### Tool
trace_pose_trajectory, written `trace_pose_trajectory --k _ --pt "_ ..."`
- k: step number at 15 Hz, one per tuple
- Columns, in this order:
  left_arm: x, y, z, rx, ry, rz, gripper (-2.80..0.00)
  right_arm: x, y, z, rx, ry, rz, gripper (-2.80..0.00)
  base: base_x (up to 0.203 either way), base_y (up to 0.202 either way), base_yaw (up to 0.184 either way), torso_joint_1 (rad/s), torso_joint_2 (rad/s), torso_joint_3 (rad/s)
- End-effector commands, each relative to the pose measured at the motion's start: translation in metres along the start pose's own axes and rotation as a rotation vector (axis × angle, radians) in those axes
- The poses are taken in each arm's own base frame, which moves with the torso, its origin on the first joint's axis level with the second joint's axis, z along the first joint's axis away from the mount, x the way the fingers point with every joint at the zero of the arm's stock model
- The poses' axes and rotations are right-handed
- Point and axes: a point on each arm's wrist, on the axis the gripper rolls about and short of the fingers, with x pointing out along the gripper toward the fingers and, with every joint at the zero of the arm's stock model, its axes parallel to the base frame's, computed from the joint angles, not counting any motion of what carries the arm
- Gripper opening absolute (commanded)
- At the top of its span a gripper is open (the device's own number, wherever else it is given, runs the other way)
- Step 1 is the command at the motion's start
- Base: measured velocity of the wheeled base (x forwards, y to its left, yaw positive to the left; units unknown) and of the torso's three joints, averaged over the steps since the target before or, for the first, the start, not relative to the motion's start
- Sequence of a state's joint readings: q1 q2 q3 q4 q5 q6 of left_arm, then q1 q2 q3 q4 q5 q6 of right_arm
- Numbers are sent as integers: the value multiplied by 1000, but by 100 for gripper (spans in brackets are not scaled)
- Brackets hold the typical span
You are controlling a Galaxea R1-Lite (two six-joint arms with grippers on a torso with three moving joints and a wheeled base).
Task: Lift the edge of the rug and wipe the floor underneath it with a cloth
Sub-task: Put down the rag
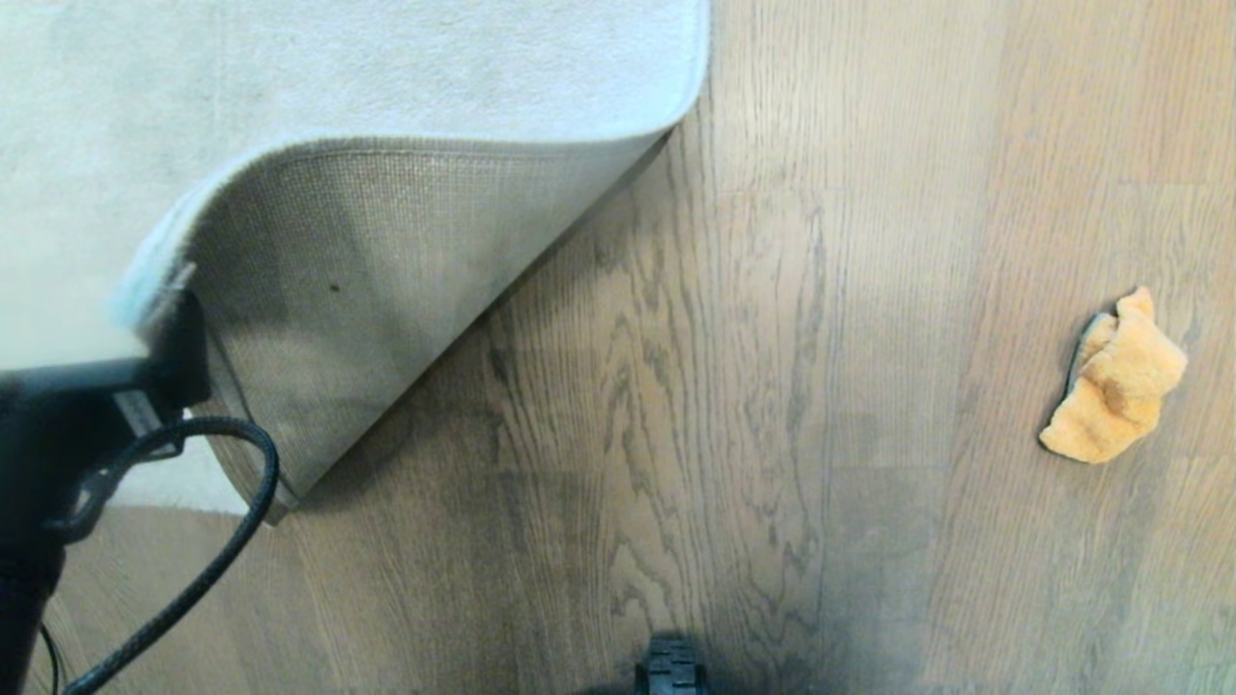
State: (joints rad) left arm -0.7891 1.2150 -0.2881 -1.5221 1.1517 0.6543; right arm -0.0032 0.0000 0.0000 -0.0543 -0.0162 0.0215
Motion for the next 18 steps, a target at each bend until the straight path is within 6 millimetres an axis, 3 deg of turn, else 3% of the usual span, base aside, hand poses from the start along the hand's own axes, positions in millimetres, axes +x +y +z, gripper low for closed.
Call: trace_pose_trajectory --k 1,13,18 --pt "-7 10 9 -74 -23 -23 0 0 0 0 0 1 -1 -280 0 0 0 0 0 0" --pt "-22 52 23 -233 -72 -50 0 0 0 0 0 1 0 -280 0 0 0 0 0 0" --pt "-29 58 2 -155 -48 -70 0 0 0 0 0 1 -1 -280 0 0 0 0 0 0"
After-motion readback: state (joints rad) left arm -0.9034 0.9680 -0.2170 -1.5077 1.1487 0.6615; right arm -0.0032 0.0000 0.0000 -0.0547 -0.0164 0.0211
